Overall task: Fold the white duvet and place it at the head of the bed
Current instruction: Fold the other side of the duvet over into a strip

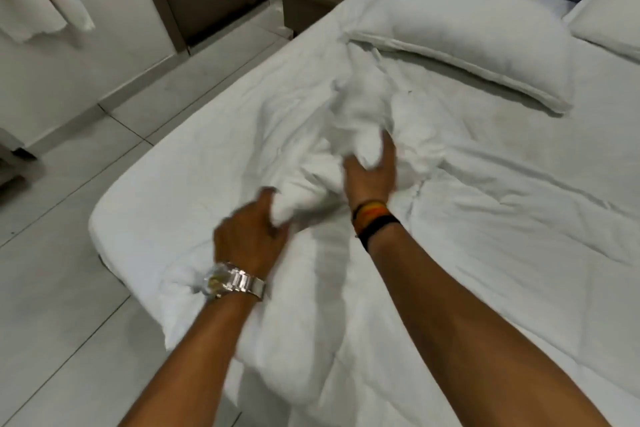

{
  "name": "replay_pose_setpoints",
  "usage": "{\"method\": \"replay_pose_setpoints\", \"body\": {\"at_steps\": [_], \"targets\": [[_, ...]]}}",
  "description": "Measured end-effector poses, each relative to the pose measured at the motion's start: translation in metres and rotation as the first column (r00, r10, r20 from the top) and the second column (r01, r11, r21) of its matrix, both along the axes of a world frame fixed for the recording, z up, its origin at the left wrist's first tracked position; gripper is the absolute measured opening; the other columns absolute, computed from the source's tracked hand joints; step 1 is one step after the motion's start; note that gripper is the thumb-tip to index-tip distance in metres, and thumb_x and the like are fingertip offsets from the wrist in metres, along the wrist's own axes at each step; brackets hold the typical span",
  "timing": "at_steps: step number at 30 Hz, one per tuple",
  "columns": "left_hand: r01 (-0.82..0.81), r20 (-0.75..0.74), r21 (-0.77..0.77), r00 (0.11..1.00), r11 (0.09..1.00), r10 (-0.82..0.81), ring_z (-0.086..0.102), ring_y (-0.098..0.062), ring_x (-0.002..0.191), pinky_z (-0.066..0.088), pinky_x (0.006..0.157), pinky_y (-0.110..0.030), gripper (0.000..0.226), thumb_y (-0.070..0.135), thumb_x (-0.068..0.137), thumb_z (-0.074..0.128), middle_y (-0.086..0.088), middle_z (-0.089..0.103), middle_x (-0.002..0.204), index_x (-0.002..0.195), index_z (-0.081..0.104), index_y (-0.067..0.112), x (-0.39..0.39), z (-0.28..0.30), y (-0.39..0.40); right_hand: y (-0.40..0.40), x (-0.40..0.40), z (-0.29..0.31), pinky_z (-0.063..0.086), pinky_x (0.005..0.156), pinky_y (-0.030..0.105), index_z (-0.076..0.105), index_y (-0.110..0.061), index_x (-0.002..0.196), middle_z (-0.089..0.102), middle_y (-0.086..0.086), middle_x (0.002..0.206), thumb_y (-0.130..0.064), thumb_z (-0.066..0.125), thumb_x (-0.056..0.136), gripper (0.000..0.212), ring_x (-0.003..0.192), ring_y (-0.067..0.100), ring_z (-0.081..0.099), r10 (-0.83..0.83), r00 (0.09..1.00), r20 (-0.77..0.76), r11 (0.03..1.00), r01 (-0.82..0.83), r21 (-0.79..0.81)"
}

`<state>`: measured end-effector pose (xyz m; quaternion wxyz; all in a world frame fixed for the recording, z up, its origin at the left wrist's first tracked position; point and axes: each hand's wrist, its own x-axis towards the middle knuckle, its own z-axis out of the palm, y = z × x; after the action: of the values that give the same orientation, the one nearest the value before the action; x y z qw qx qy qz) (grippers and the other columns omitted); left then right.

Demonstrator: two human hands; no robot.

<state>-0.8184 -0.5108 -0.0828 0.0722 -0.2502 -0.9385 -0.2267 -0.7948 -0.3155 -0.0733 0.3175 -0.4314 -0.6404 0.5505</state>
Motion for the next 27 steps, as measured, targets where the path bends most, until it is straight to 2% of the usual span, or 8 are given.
{"method": "replay_pose_setpoints", "body": {"at_steps": [3, 5, 7, 11, 15, 19, 22, 27], "targets": [[-0.303, -0.028, 0.110, 0.951, 0.947, 0.308, 0.069, -0.054, 0.083, 0.053, 0.068, -0.050, 0.055, 0.059, 0.087, 0.055, -0.028, 0.073, 0.090, 0.128, 0.058, 0.023, -0.058, 0.015, -0.044, -0.034, -0.082, 0.039, 0.028, 0.127, 0.039, 0.024, -0.015, 0.165, 0.034, 0.010, 0.168, -0.017, 0.081, 0.090, 0.094, 0.154, 0.024, 0.033, 0.392, 0.916, -0.080, 0.919, -0.385, 0.088], [-0.488, 0.067, 0.130, 0.873, 0.863, 0.483, 0.065, -0.056, 0.104, 0.051, 0.085, -0.056, 0.060, 0.057, 0.092, 0.059, -0.032, 0.069, 0.114, 0.137, 0.051, 0.017, -0.089, 0.017, -0.076, -0.056, -0.113, 0.054, 0.026, 0.128, 0.048, 0.013, -0.025, 0.168, 0.025, 0.008, 0.172, -0.038, 0.076, 0.095, 0.097, 0.159, 0.025, 0.023, 0.637, 0.769, -0.054, 0.769, -0.629, 0.117], [-0.593, 0.185, 0.078, 0.799, 0.802, 0.573, 0.052, -0.057, 0.126, 0.042, 0.105, -0.061, 0.075, 0.051, 0.096, 0.062, -0.034, 0.053, 0.142, 0.154, 0.035, 0.013, -0.101, 0.013, -0.094, -0.068, -0.118, 0.050, 0.029, 0.127, 0.051, 0.015, -0.034, 0.168, 0.024, 0.006, 0.173, -0.050, 0.068, 0.098, 0.089, 0.160, 0.023, 0.020, 0.719, 0.694, 0.041, 0.677, -0.712, 0.186], [-0.421, 0.082, -0.004, 0.904, 0.907, 0.419, 0.028, -0.049, 0.151, 0.020, 0.122, -0.061, 0.078, 0.049, 0.103, 0.050, -0.029, 0.026, 0.166, 0.164, 0.023, 0.010, -0.072, -0.007, -0.079, -0.048, -0.064, 0.001, 0.027, 0.127, 0.045, 0.034, -0.032, 0.164, 0.028, 0.005, 0.172, -0.053, 0.061, 0.102, 0.071, 0.158, 0.019, 0.025, 0.586, 0.775, 0.238, 0.669, -0.628, 0.398], [-0.073, 0.012, -0.014, 0.997, 0.997, 0.073, 0.021, -0.044, 0.156, 0.016, 0.126, -0.060, 0.073, 0.051, 0.100, 0.044, -0.020, 0.023, 0.170, 0.163, 0.032, 0.016, -0.029, -0.034, -0.027, 0.016, 0.015, -0.070, 0.003, 0.127, 0.064, 0.032, -0.033, 0.164, 0.015, 0.006, 0.176, -0.064, 0.048, 0.102, 0.071, 0.161, 0.026, 0.013, 0.256, 0.763, 0.594, 0.633, -0.596, 0.493], [0.291, 0.096, -0.043, 0.953, 0.956, -0.286, 0.017, -0.035, 0.160, 0.017, 0.128, -0.052, 0.069, 0.055, 0.102, 0.039, -0.013, 0.022, 0.172, 0.163, 0.032, 0.023, 0.011, -0.073, 0.033, 0.070, 0.060, -0.114, -0.011, 0.122, 0.071, 0.009, -0.043, 0.167, -0.007, 0.003, 0.177, -0.078, 0.027, 0.099, 0.078, 0.162, 0.027, -0.008, 0.115, 0.573, 0.812, 0.698, -0.628, 0.344], [0.323, 0.293, -0.199, 0.920, 0.925, -0.258, -0.002, -0.029, 0.162, 0.005, 0.129, -0.051, 0.075, 0.065, 0.102, 0.027, -0.007, 0.000, 0.176, 0.167, 0.012, 0.030, 0.025, -0.109, 0.059, 0.086, 0.079, -0.132, -0.009, 0.121, 0.071, -0.004, -0.047, 0.165, -0.019, -0.001, 0.175, -0.082, 0.019, 0.096, 0.081, 0.161, 0.025, -0.017, 0.243, 0.386, 0.890, 0.686, -0.717, 0.124], [0.247, 0.301, -0.236, 0.938, 0.940, -0.171, -0.011, -0.023, 0.162, 0.001, 0.130, -0.052, 0.082, 0.074, 0.097, 0.015, -0.002, -0.012, 0.175, 0.167, 0.002, 0.032, 0.034, -0.146, 0.052, 0.133, 0.051, -0.119, -0.011, 0.122, 0.070, 0.011, -0.037, 0.168, -0.006, 0.005, 0.177, -0.080, 0.031, 0.096, 0.086, 0.163, 0.026, -0.007, 0.096, 0.654, 0.750, 0.646, -0.614, 0.453]]}}
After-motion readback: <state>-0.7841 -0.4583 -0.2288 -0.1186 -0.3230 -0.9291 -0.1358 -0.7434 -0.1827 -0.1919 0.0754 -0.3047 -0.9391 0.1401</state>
